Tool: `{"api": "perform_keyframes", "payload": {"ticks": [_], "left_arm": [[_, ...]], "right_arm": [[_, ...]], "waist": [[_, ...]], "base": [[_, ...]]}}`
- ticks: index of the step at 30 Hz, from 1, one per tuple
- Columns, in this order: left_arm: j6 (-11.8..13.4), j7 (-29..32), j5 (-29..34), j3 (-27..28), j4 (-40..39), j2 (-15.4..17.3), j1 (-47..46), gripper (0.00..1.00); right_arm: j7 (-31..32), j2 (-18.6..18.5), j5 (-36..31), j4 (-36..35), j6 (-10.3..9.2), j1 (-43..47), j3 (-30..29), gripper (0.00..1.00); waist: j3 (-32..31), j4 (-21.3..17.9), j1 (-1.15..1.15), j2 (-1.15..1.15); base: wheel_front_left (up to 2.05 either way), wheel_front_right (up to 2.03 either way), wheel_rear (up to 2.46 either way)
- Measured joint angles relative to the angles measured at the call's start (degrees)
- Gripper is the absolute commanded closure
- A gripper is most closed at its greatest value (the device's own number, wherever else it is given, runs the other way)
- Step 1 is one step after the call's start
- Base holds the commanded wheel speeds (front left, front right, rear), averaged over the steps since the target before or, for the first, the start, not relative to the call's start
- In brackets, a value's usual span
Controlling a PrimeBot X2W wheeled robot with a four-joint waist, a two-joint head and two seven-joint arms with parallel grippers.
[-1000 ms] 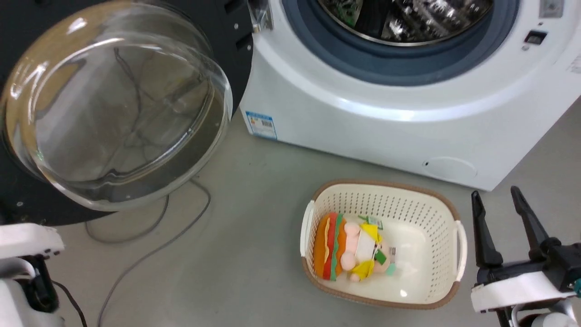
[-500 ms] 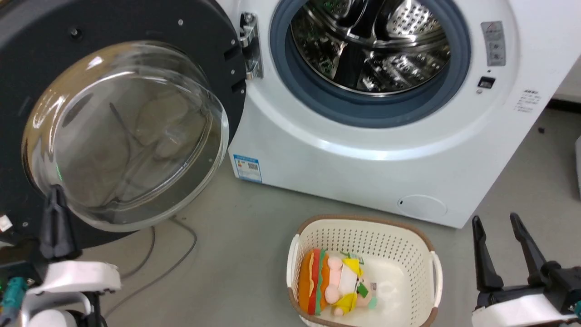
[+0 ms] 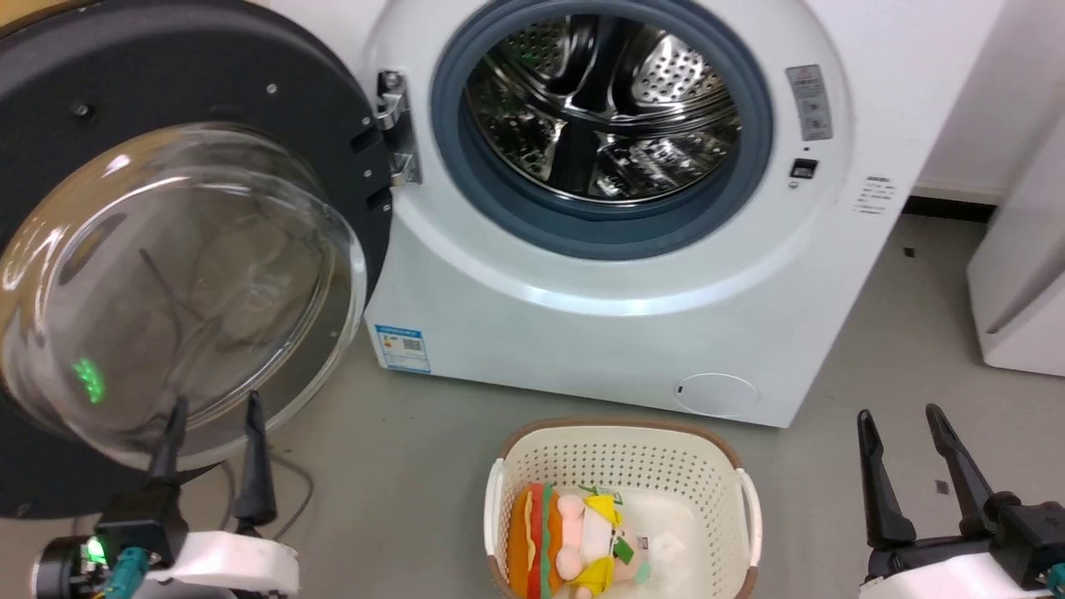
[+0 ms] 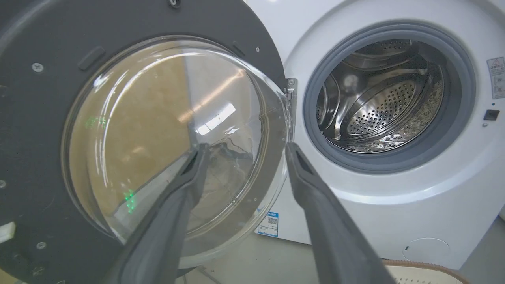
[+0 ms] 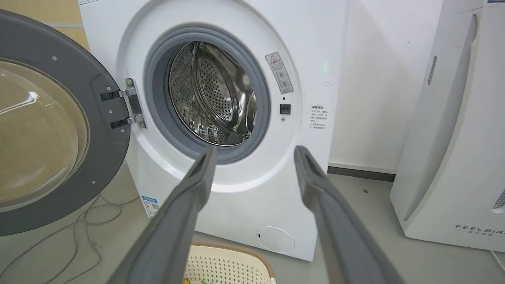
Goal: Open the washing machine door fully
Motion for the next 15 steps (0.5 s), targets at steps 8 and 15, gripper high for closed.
{"api": "perform_keyframes", "payload": {"ticks": [8,15], "left_arm": [[0.0,0.0,-0.6,-3.2,1.0,-0.1,1.9,0.00],[0.5,0.0,-1.6,-5.4,1.8,-0.2,3.4,0.00]], "right_arm": [[0.0,0.0,0.0,-0.9,0.00,1.2,0.8,0.00],[0.0,0.0,0.3,-0.9,0.00,2.1,1.4,0.00]], "waist": [[-0.7,-3.1,0.01,0.00],[-0.8,-5.5,0.01,0.00]], "base": [[0.00,0.00,0.00],[0.00,0.00,0.00]]}}
